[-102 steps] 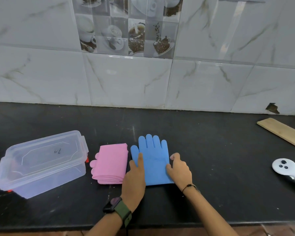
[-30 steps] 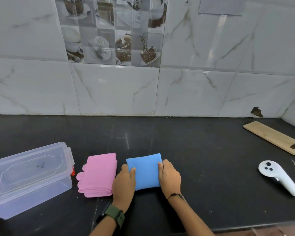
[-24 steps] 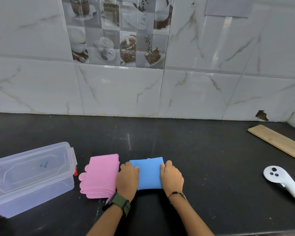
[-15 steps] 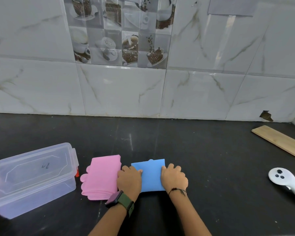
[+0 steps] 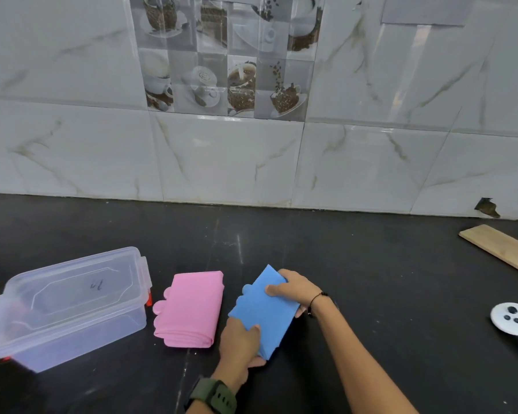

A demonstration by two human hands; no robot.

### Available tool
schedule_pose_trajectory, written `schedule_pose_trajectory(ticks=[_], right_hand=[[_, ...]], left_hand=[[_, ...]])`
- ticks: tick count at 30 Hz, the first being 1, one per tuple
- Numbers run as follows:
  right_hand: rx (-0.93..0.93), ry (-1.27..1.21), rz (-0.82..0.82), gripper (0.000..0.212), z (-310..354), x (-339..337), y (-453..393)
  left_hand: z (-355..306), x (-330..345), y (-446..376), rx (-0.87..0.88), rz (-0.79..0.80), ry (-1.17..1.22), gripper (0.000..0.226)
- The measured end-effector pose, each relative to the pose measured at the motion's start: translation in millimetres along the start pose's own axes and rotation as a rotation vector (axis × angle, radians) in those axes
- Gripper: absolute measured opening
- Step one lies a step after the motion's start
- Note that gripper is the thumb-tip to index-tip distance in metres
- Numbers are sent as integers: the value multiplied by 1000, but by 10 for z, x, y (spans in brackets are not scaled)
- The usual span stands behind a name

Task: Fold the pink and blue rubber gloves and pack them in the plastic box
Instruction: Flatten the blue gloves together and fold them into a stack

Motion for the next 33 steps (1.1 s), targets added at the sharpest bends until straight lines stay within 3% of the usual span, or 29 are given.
schedule_pose_trajectory(ticks=[4,7,12,16,19,21,23,24,27,33], right_hand=[[-78,122,149,23,243,175,-152],[-119,178,191,33,405,325,-249],[-261,469,-27,54,553,498,-330],[-356,579,-154,56,542,682,-250],[-376,620,-252,52,499,720,-239],[-381,627,-290,50,469,736,-248],[-397,657,-304,50,454,771,-253],[-403,672,-304,49,445,779,-255],[-424,677,-314,50,401,771,-263],[-433,700,-291,50,448,783,-185]], left_hand=[[123,48,160,-131,-25,378,42],[133,88,252,-175,-84,567,41],[116,125,290,-201,-36,516,41],[141,-60,350,-111,24,174,53],[-96,-311,438,222,-254,-482,46],[-309,-324,556,415,-432,-850,59],[-462,-249,557,533,-531,-1032,78],[-474,-172,514,542,-482,-1105,80],[-116,8,217,310,-181,-1242,71],[21,25,154,338,-159,-1257,70]])
Point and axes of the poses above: each hand's wrist, its own y-axis away from the middle knuckle, its own x-axis out of the palm, z = x × y, the point moved 8 cm from there along -y, towards the middle knuckle, and after that the axes turned 8 degrees about -y, right-handed, at the moved point
